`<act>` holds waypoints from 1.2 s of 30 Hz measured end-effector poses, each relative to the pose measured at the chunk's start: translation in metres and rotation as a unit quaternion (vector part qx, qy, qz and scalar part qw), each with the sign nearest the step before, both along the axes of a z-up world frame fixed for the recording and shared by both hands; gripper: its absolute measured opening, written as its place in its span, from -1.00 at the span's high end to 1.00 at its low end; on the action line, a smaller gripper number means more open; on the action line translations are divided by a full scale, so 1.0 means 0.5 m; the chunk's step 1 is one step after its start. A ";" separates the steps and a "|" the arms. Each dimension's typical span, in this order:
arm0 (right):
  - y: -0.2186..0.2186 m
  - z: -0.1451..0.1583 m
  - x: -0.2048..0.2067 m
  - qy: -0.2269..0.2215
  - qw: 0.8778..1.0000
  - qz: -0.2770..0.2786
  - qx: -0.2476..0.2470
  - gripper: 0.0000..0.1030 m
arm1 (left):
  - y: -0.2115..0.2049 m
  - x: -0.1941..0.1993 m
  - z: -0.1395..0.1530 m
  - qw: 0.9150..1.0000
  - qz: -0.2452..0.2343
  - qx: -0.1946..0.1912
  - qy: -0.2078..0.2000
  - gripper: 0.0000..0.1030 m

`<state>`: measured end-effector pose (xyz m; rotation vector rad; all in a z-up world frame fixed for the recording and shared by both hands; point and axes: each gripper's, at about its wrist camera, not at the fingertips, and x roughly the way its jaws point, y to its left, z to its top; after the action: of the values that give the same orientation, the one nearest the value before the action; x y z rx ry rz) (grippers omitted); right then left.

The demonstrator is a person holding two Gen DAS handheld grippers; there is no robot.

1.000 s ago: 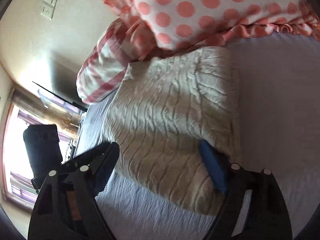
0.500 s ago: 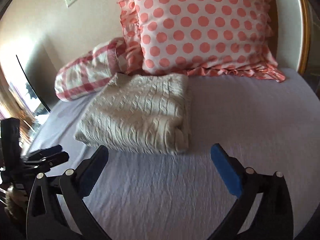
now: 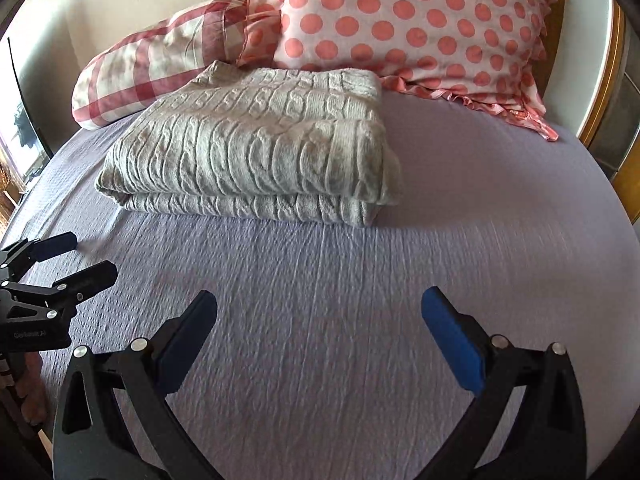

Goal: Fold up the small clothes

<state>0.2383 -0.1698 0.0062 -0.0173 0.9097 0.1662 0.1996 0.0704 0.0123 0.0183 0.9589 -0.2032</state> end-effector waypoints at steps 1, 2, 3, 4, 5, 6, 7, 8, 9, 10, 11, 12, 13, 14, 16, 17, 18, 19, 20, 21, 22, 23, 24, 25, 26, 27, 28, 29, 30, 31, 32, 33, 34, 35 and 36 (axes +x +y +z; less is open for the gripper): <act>0.000 0.000 0.000 0.002 1.000 0.000 0.000 -0.97 | -0.002 0.000 -0.001 1.000 -0.001 0.003 0.001 -0.96; 0.000 -0.001 0.001 0.004 1.000 -0.001 0.001 -0.97 | -0.003 0.001 -0.001 1.000 -0.001 0.006 0.001 -0.96; -0.001 -0.002 0.003 0.008 1.000 -0.002 0.002 -0.97 | -0.006 0.001 -0.002 1.000 -0.002 0.012 0.001 -0.96; -0.003 -0.004 0.004 0.012 1.000 -0.005 0.002 -0.97 | -0.009 0.001 -0.004 1.000 -0.003 0.020 0.002 -0.96; -0.004 -0.009 0.009 0.022 1.000 -0.010 -0.001 -0.97 | -0.014 0.002 -0.005 1.000 -0.004 0.030 0.004 -0.96; -0.005 -0.015 0.012 0.033 0.999 -0.016 -0.005 -0.97 | -0.019 0.002 -0.008 0.999 -0.006 0.042 0.006 -0.97; -0.002 -0.016 0.014 0.035 0.999 -0.020 -0.017 -0.97 | -0.021 0.001 -0.008 0.999 -0.005 0.045 0.005 -0.97; 0.001 -0.016 0.014 0.035 0.999 -0.021 -0.020 -0.97 | -0.019 0.002 -0.008 0.999 -0.004 0.042 0.006 -0.97; 0.001 -0.018 0.014 0.036 0.999 -0.021 -0.020 -0.97 | -0.017 0.003 -0.008 0.999 -0.003 0.040 0.006 -0.97; 0.001 -0.018 0.014 0.036 0.999 -0.021 -0.019 -0.97 | -0.016 0.003 -0.009 0.999 -0.002 0.040 0.006 -0.97; 0.001 -0.019 0.014 0.036 0.999 -0.021 -0.019 -0.97 | -0.017 0.003 -0.009 0.999 -0.002 0.041 0.006 -0.97; 0.001 -0.018 0.013 0.036 0.999 -0.021 -0.019 -0.97 | -0.017 0.003 -0.009 0.999 -0.002 0.041 0.006 -0.97; 0.000 -0.018 0.014 0.036 0.999 -0.021 -0.019 -0.97 | -0.017 0.003 -0.009 0.999 -0.002 0.041 0.006 -0.97; 0.000 -0.018 0.014 0.036 0.999 -0.021 -0.019 -0.97 | -0.016 0.003 -0.009 0.999 -0.002 0.041 0.006 -0.97; 0.000 -0.018 0.014 0.036 0.999 -0.021 -0.019 -0.97 | -0.016 0.003 -0.009 0.999 -0.002 0.041 0.006 -0.97; 0.000 -0.018 0.014 0.036 0.999 -0.021 -0.019 -0.97 | -0.017 0.003 -0.009 0.999 -0.002 0.041 0.006 -0.97; 0.000 -0.018 0.014 0.036 0.999 -0.022 -0.019 -0.97 | -0.016 0.003 -0.009 0.999 -0.002 0.041 0.006 -0.97; 0.001 -0.019 0.014 0.036 0.999 -0.022 -0.019 -0.97 | -0.017 0.003 -0.009 0.999 -0.002 0.041 0.006 -0.97; 0.000 -0.018 0.014 0.036 0.999 -0.022 -0.019 -0.97 | -0.016 0.003 -0.008 0.999 -0.002 0.041 0.006 -0.97; 0.001 -0.018 0.013 0.036 0.999 -0.022 -0.019 -0.97 | -0.017 0.003 -0.008 0.999 -0.002 0.041 0.006 -0.97; 0.001 -0.019 0.013 0.036 0.999 -0.023 -0.019 -0.97 | -0.017 0.003 -0.008 0.999 -0.002 0.041 0.006 -0.97; 0.001 -0.019 0.013 0.036 0.999 -0.023 -0.019 -0.97 | -0.017 0.003 -0.008 0.999 -0.002 0.041 0.006 -0.97; 0.001 -0.019 0.013 0.036 0.999 -0.023 -0.019 -0.97 | -0.017 0.003 -0.008 0.999 -0.002 0.041 0.006 -0.97; 0.001 -0.019 0.013 0.036 0.999 -0.023 -0.019 -0.97 | -0.017 0.003 -0.008 0.999 -0.002 0.041 0.006 -0.97; 0.002 -0.019 0.013 0.036 0.999 -0.023 -0.019 -0.97 | -0.017 0.003 -0.008 0.999 -0.002 0.041 0.006 -0.97; 0.001 -0.018 0.013 0.036 0.999 -0.023 -0.019 -0.97 | -0.017 0.003 -0.009 0.999 -0.002 0.041 0.006 -0.97; 0.002 -0.019 0.013 0.036 0.999 -0.023 -0.019 -0.97 | -0.017 0.003 -0.009 0.999 -0.002 0.041 0.006 -0.97; 0.001 -0.018 0.013 0.036 0.999 -0.023 -0.019 -0.97 | -0.017 0.003 -0.009 0.999 -0.002 0.041 0.006 -0.97; 0.001 -0.018 0.013 0.036 0.999 -0.023 -0.019 -0.97 | -0.017 0.003 -0.009 0.999 -0.002 0.041 0.006 -0.97; 0.001 -0.018 0.013 0.036 0.999 -0.023 -0.019 -0.97 | -0.017 0.004 -0.009 0.999 -0.002 0.041 0.006 -0.97; 0.001 -0.018 0.013 0.036 0.999 -0.024 -0.019 -0.97 | -0.017 0.004 -0.009 0.999 -0.002 0.041 0.006 -0.97; 0.001 -0.018 0.013 0.036 0.999 -0.024 -0.019 -0.97 | -0.017 0.004 -0.009 0.999 -0.002 0.041 0.006 -0.97; 0.002 -0.019 0.013 0.036 0.999 -0.024 -0.019 -0.97 | -0.017 0.004 -0.009 0.999 -0.002 0.041 0.006 -0.97; 0.002 -0.019 0.014 0.036 0.999 -0.024 -0.019 -0.97 | -0.017 0.004 -0.009 0.999 -0.001 0.041 0.006 -0.97; 0.002 -0.019 0.014 0.036 0.999 -0.024 -0.019 -0.97 | -0.017 0.004 -0.009 0.999 -0.001 0.041 0.006 -0.97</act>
<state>0.2450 -0.1690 -0.0031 -0.0244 0.9835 0.1064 0.2013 0.0620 0.0078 0.0936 0.9783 -0.1666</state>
